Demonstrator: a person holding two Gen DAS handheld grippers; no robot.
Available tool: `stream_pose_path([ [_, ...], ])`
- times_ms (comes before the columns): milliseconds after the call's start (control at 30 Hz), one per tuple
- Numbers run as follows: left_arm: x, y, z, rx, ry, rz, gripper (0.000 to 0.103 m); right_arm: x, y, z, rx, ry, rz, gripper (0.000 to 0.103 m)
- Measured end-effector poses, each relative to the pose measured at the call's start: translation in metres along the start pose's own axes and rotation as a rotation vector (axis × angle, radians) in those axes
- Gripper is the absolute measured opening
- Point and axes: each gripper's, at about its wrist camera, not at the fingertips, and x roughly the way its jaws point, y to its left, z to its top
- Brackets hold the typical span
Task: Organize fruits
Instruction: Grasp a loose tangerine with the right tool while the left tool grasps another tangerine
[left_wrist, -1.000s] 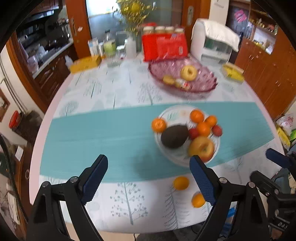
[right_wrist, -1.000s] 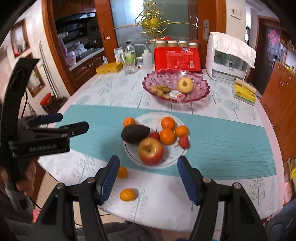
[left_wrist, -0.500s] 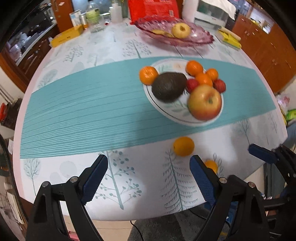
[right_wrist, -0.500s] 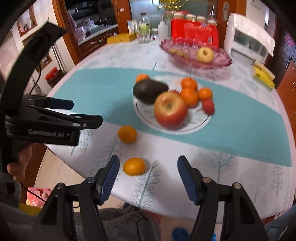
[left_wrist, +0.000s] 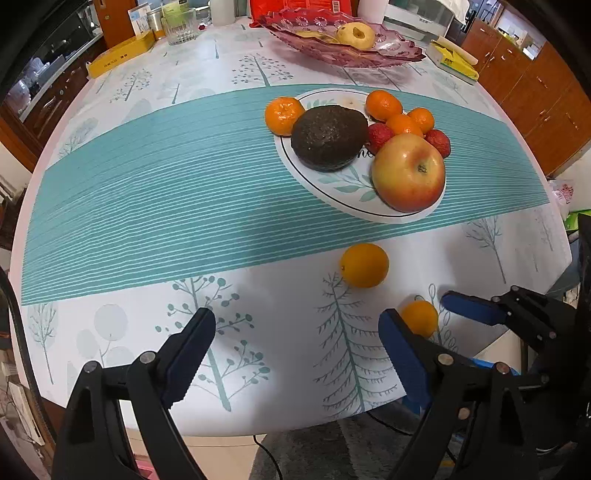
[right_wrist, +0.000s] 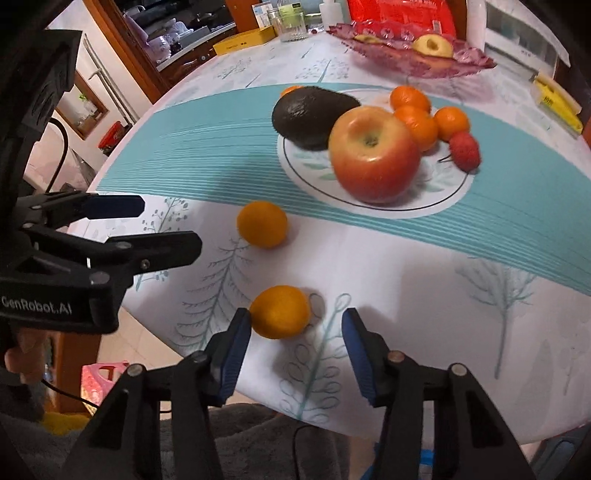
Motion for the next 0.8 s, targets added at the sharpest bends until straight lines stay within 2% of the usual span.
stream_pose_path([
  [100, 0.004, 0.0, 0.002, -0.004, 0.003, -0.01, 0.089, 0.005, 0.003, 0.002, -0.006, 0.003, 0.031, 0.046],
  [133, 0.005, 0.0, 0.003, -0.005, 0.005, -0.014, 0.089, 0.006, 0.004, 0.003, -0.007, 0.005, 0.062, 0.036],
  [167, 0.006, -0.001, 0.004, -0.007, 0.007, -0.02, 0.089, 0.007, 0.005, 0.003, -0.007, 0.007, 0.08, 0.033],
  [300, 0.012, -0.005, 0.01, -0.004, 0.01, -0.037, 0.089, 0.007, 0.01, 0.005, -0.027, 0.003, 0.069, 0.033],
  [500, 0.022, -0.011, 0.021, -0.033, 0.014, -0.094, 0.089, -0.006, -0.001, 0.007, 0.015, -0.044, 0.058, 0.032],
  [600, 0.028, -0.014, 0.025, -0.048, 0.016, -0.122, 0.08, -0.01, -0.007, 0.007, 0.031, -0.056, 0.035, 0.032],
  [700, 0.037, -0.02, 0.028, -0.048, 0.032, -0.134, 0.066, -0.01, -0.011, 0.006, 0.048, -0.058, 0.019, 0.032],
  [767, 0.043, -0.022, 0.029, -0.042, 0.047, -0.142, 0.052, -0.012, -0.015, 0.006, 0.057, -0.059, 0.013, 0.032],
  [800, 0.046, -0.025, 0.029, -0.036, 0.059, -0.147, 0.05, -0.014, -0.018, 0.005, 0.061, -0.06, 0.01, 0.032],
])
